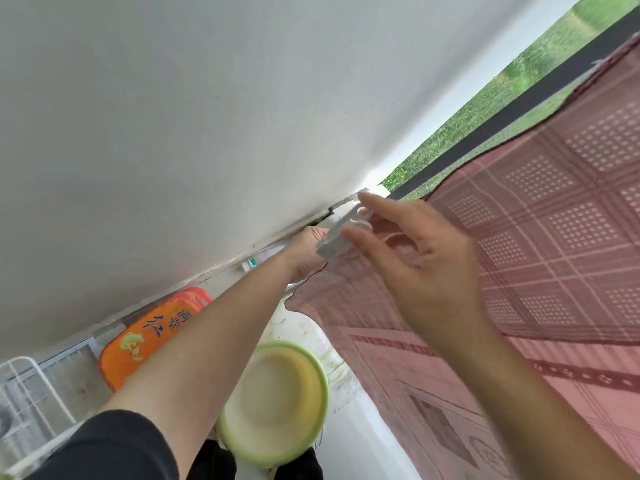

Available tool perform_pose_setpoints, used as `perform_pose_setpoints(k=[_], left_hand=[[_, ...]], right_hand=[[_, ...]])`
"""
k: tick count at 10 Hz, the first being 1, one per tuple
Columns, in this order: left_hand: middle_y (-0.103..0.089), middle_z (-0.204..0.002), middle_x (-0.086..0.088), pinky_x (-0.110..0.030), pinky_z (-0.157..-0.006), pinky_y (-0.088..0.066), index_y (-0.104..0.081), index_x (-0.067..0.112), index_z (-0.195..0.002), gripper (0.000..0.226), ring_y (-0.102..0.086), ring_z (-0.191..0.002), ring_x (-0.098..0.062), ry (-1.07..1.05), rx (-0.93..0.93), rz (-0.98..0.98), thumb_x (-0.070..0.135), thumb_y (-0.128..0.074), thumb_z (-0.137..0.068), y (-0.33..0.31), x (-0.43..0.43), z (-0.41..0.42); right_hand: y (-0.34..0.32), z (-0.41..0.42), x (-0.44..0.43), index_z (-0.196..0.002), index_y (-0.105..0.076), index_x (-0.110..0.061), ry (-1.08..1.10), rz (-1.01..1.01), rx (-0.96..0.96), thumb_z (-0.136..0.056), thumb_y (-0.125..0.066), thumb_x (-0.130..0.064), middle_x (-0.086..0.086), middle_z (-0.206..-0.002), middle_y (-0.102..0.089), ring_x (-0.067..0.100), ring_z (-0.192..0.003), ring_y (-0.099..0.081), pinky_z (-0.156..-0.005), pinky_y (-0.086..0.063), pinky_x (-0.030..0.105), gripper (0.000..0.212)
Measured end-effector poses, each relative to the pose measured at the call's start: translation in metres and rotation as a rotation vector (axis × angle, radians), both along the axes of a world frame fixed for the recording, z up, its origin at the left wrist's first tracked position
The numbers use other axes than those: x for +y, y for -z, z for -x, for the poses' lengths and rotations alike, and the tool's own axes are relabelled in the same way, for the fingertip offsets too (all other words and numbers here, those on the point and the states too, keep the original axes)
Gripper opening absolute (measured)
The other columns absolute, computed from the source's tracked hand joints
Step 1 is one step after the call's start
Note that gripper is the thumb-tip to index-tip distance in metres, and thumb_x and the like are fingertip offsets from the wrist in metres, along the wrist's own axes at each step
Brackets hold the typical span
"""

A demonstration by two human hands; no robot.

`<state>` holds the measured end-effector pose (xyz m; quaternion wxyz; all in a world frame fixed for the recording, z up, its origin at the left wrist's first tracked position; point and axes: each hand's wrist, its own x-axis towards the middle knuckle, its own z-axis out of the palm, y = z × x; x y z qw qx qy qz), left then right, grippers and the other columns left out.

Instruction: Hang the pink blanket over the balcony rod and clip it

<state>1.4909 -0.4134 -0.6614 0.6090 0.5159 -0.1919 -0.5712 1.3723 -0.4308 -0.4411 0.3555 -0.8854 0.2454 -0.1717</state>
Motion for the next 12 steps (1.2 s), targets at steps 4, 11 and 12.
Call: perform_pose_setpoints(k=[4,11,12], left_hand=[[-0.075,-0.105,-0.012,-0.042,-0.094,-0.052,-0.078,0.015,-0.105,0.042,-0.066,-0.095,-0.030,-0.110,0.118,-0.015,0.035,-0.086,-0.069,0.008,0.006,0.009],[-0.072,-0.074,0.004,-0.015,-0.063,-0.043,-0.080,0.018,-0.092,0.010,-0.055,-0.059,-0.001,-0.151,-0.070,-0.095,0.019,-0.080,-0.082,0.003,0.013,0.000],[-0.069,-0.072,0.008,-0.017,-0.064,-0.044,-0.077,0.020,-0.086,0.003,-0.059,-0.063,-0.004,-0.199,-0.292,-0.290,0.022,-0.078,-0.084,-0.006,0.026,-0.006]], right_hand=[[0.011,-0.101,-0.068,-0.103,-0.076,-0.010,-0.023,0.314,0.732,-0.080,-0.081,-0.038,0.004,-0.100,-0.072,0.019,-0.094,-0.067,-0.086,-0.055,0.033,0.036],[0.050,-0.108,-0.083,-0.132,-0.060,-0.010,-0.310,0.319,1.015,-0.078,-0.082,-0.038,0.003,-0.123,-0.066,0.020,-0.110,-0.061,-0.092,-0.050,0.033,0.065],[0.048,-0.104,-0.079,-0.140,-0.049,-0.009,-0.293,0.347,0.997,-0.084,-0.073,-0.048,0.007,-0.130,-0.061,0.025,-0.116,-0.057,-0.097,-0.049,0.042,0.072]])
